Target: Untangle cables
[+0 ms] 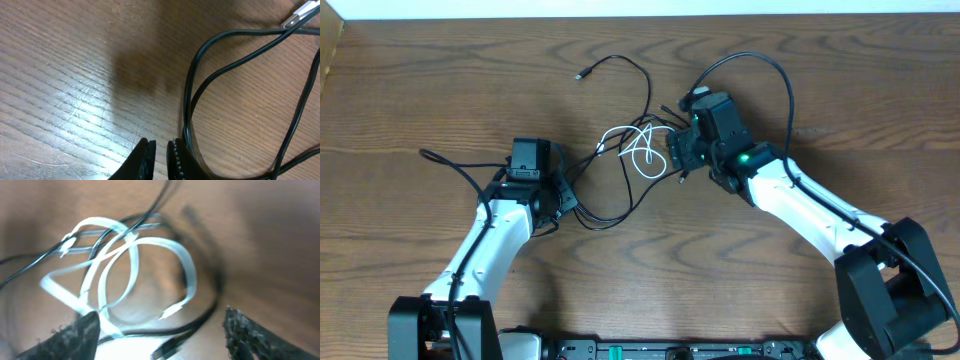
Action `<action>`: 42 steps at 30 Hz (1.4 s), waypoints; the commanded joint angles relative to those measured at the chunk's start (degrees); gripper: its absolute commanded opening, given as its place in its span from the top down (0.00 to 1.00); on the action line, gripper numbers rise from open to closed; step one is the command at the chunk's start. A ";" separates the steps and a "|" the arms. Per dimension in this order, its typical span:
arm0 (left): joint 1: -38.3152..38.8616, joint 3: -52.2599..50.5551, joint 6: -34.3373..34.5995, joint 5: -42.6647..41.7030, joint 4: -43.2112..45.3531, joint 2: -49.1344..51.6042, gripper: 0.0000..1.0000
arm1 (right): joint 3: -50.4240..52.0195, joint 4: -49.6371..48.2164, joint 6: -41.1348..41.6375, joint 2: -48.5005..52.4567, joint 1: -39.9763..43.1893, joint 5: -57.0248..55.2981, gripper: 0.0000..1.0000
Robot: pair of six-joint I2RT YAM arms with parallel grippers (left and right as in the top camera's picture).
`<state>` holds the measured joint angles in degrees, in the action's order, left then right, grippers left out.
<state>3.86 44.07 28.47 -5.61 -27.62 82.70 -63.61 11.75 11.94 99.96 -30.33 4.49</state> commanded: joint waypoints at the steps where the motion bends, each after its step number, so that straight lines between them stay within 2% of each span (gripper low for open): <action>1: 0.02 0.94 -0.35 1.18 -0.15 -0.39 0.83 | -0.07 0.50 -2.93 1.31 0.22 12.44 0.39; 9: 0.04 0.94 -0.33 1.16 -0.15 -0.39 0.83 | -0.07 -2.08 -3.08 3.41 0.22 13.25 0.55; 12: 0.02 0.94 -0.33 1.16 -0.13 -0.39 0.79 | -0.07 -2.89 -3.06 3.78 0.13 13.27 0.69; 14: 0.04 0.94 -0.33 1.16 -0.13 -0.39 0.78 | -0.07 -3.26 -3.08 3.93 -0.15 13.25 0.83; 16: 0.04 0.94 -0.33 1.16 -0.13 -0.39 0.78 | -0.07 -3.32 -3.41 4.00 -0.61 13.22 0.90; 18: 0.04 0.94 -0.33 1.16 -0.13 -0.39 0.78 | -0.07 -3.39 -4.39 4.00 -1.18 13.00 0.89; 19: 0.04 0.94 -0.33 1.16 -0.13 -0.39 0.77 | -0.07 -3.41 -5.14 4.00 -1.44 13.03 0.85; 20: 0.04 0.94 -0.33 1.16 -0.13 -0.39 0.77 | -0.07 -3.41 -5.42 4.00 -1.68 12.98 0.65; 21: 0.04 0.94 -0.33 1.16 -0.13 -0.39 0.77 | -0.07 -3.41 -5.40 4.00 -1.95 13.00 0.55; 23: 0.02 0.94 -0.33 1.16 -0.13 -0.39 0.77 | -0.07 -3.39 -5.40 4.00 -2.29 13.00 0.51; 26: 0.04 0.94 -0.33 1.16 -0.13 -0.39 0.77 | -0.07 -3.43 -5.40 4.20 -2.75 12.87 0.49; 29: 0.04 0.94 -0.33 1.18 -0.13 -0.39 0.77 | -0.07 -3.34 -5.40 4.50 -3.17 10.84 0.54; 31: 0.02 0.94 -0.33 1.16 -0.13 -0.39 0.77 | -0.07 -3.43 -5.38 5.18 -3.48 8.98 0.55; 35: 0.04 0.94 -0.31 1.16 -0.13 -0.39 0.77 | -0.04 -3.50 -5.35 6.05 -3.54 8.00 0.45; 42: 0.04 0.94 -0.31 1.16 0.07 -0.39 0.76 | -0.04 -4.81 -5.11 6.54 -3.82 8.02 0.41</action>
<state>3.86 44.07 28.47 -5.58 -27.55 82.70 -63.61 7.70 6.96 105.82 -33.52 13.17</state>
